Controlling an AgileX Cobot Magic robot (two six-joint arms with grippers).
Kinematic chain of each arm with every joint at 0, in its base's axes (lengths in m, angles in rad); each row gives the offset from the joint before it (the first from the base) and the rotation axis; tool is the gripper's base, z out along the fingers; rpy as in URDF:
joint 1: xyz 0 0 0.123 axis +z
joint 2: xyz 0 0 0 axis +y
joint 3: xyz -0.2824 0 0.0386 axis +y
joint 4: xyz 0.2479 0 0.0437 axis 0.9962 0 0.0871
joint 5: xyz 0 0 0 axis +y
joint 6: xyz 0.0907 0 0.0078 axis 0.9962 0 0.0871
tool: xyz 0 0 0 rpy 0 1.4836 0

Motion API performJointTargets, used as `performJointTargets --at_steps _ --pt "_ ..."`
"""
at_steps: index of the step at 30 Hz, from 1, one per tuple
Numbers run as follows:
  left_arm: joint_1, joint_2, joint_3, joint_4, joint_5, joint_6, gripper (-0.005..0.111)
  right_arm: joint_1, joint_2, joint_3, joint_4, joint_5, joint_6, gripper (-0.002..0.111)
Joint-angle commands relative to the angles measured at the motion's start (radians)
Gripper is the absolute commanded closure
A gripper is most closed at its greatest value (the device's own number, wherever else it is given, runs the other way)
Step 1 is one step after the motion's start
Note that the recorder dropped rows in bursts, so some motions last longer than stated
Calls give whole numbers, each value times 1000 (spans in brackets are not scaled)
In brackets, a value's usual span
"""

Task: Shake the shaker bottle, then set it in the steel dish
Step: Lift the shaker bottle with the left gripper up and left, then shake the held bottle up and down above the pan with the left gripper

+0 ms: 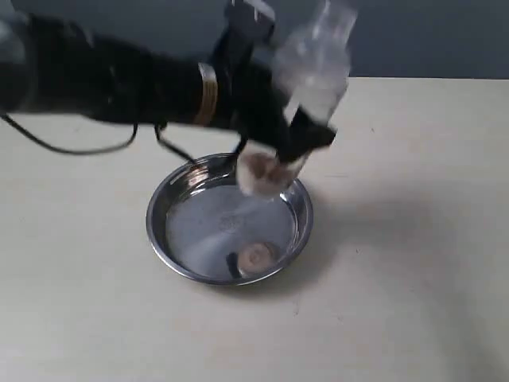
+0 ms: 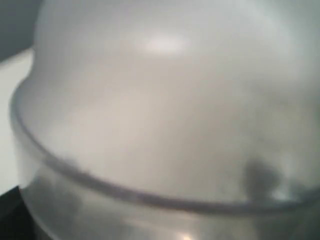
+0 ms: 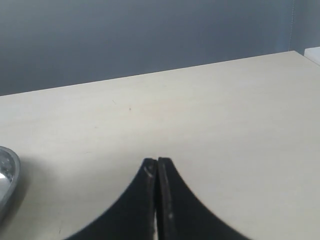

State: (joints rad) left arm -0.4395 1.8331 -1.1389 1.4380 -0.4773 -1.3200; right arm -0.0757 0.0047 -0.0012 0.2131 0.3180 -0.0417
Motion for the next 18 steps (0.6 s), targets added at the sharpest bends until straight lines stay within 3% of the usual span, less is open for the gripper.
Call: performJointTargets --at_steps 1,3,5,8,11,14,18 --pt "15 -171 -33 -101 14 81 106 -3 -5 1 -2 -9 -2 109" --pt "10 -292 -89 -159 164 129 106 -3 -5 1 -2 -9 -2 109" --pt "10 -319 -31 -208 277 83 106 -3 -5 1 -2 -9 -2 109" --pt "10 -224 113 -208 266 80 106 -3 -5 1 -2 -9 -2 109" --pt "10 -354 42 -195 164 113 106 -3 -5 1 -2 -9 -2 109" --pt "10 -460 -16 -218 320 98 106 -3 -5 1 -2 -13 -2 109" --pt "12 -315 189 -285 360 71 106 -3 -5 1 -2 -13 -2 109"
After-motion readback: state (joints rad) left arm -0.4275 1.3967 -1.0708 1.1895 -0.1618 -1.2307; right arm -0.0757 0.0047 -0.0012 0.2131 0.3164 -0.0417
